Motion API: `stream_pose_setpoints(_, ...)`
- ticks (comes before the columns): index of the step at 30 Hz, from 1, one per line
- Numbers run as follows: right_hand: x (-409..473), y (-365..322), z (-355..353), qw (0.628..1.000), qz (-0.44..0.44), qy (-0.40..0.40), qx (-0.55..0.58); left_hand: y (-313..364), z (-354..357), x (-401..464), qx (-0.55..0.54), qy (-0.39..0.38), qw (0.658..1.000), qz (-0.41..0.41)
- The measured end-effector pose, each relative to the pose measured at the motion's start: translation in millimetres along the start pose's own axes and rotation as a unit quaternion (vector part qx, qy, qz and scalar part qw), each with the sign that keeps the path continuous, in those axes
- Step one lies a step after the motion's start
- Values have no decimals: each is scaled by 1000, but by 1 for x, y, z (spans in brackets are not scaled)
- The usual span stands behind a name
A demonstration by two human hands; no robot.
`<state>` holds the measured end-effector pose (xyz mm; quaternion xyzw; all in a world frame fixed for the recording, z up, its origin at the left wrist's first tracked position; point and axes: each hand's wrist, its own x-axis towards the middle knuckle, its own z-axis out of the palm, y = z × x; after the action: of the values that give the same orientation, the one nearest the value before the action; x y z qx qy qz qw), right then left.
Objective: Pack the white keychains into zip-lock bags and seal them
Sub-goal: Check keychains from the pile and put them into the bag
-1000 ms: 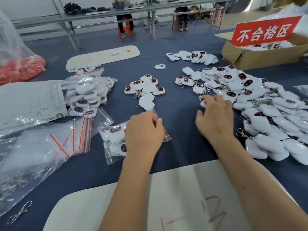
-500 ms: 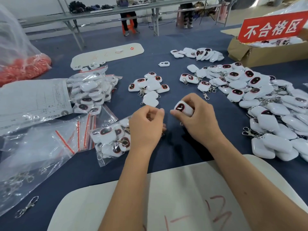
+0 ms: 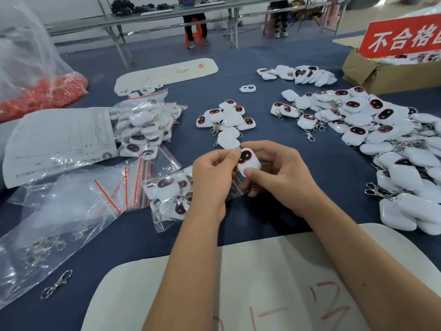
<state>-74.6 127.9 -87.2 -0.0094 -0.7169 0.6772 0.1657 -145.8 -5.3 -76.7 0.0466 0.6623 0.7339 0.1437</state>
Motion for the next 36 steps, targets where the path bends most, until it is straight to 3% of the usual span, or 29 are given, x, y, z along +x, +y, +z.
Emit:
stream_pose_setpoints(6, 2, 2, 0, 997, -29, 43, -57, -3, -4, 2, 28, -21, 997, 73)
stream_pose_setpoints(10, 3, 4, -1, 997, -22, 60, -39, -3, -7, 2, 18, -77, 995, 62)
stream_pose_setpoints(24, 4, 5, -2, 999, -3, 46, -24, -4, -7, 3, 52, -35, 993, 101)
stream_pose_setpoints(36, 7, 5, -3, 995, 25, 92, -32, -3, -8, 1, 45, -67, 992, 93)
